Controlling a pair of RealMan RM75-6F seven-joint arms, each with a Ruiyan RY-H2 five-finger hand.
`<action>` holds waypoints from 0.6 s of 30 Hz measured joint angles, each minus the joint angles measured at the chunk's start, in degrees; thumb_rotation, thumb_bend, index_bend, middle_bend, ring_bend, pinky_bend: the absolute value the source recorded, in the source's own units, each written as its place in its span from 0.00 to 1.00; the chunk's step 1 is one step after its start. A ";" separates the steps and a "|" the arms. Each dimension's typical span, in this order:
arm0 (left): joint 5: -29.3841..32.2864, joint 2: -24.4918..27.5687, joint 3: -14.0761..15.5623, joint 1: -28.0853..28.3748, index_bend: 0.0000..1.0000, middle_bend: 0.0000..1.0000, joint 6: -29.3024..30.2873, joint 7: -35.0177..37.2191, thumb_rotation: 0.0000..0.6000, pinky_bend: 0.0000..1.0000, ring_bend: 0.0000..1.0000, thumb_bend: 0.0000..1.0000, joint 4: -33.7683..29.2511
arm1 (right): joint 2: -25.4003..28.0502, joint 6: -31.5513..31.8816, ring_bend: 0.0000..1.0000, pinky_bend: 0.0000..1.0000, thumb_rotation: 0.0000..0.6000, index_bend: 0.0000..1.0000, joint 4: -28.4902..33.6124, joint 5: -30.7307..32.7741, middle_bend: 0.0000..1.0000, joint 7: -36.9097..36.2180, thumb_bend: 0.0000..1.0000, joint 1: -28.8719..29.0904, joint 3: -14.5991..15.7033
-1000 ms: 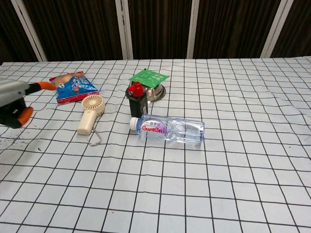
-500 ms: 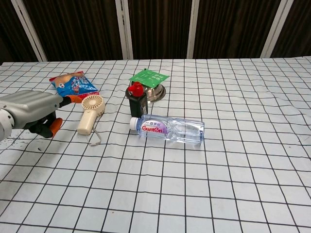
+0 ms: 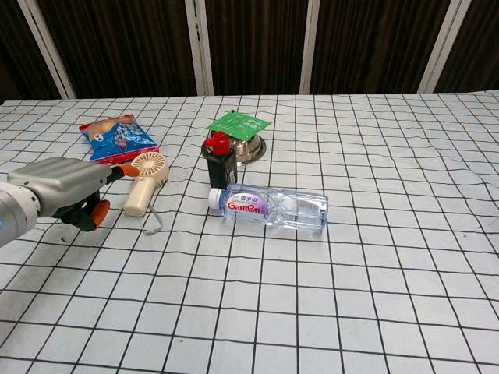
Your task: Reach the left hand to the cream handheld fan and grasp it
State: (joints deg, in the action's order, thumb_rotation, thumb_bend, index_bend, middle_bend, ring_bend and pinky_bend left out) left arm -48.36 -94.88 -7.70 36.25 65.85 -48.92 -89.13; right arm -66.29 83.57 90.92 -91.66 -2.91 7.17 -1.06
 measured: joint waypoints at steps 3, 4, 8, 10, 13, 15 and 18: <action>-0.42 -0.25 0.09 0.13 0.05 0.89 0.26 0.38 1.00 0.86 0.80 0.91 0.12 | -0.02 0.02 0.00 0.00 1.00 0.00 -0.01 -0.02 0.00 0.00 0.40 0.01 -0.01; -0.47 -0.30 0.23 0.20 0.05 0.89 0.30 0.40 1.00 0.86 0.80 0.91 0.14 | -0.03 0.03 0.00 0.00 1.00 0.00 -0.01 -0.02 0.00 -0.01 0.40 0.02 -0.01; -0.16 -0.43 0.53 0.40 0.05 0.89 0.29 0.16 1.00 0.86 0.80 0.91 0.33 | -0.03 0.10 0.00 0.00 1.00 0.00 0.01 -0.06 0.00 -0.03 0.40 -0.01 0.02; 0.06 -0.61 0.68 0.50 0.05 0.89 0.24 0.07 1.00 0.86 0.80 0.91 0.53 | -0.04 0.14 0.00 0.00 1.00 0.00 0.01 -0.09 0.00 0.00 0.40 -0.02 0.01; 0.16 -0.89 0.88 0.62 0.05 0.89 0.25 0.07 1.00 0.86 0.80 0.91 0.70 | -0.05 0.17 0.00 0.00 1.00 0.00 -0.01 -0.06 0.00 -0.02 0.40 -0.03 0.01; 0.08 -1.12 1.02 0.67 0.05 0.89 0.49 0.05 1.00 0.86 0.80 0.91 0.87 | -0.04 0.18 0.00 0.00 1.00 0.00 -0.02 -0.05 0.00 -0.06 0.40 -0.04 0.00; 0.22 -1.34 1.17 0.78 0.05 0.89 0.80 -0.17 1.00 0.86 0.80 0.91 1.31 | -0.01 0.17 0.00 0.00 1.00 0.00 -0.04 -0.04 0.00 -0.15 0.40 -0.03 0.00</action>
State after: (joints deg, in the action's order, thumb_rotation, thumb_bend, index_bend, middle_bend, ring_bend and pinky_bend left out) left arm -48.14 -96.22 -6.53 37.02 66.65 -49.09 -87.82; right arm -66.30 83.74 90.88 -91.70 -3.06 7.14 -1.05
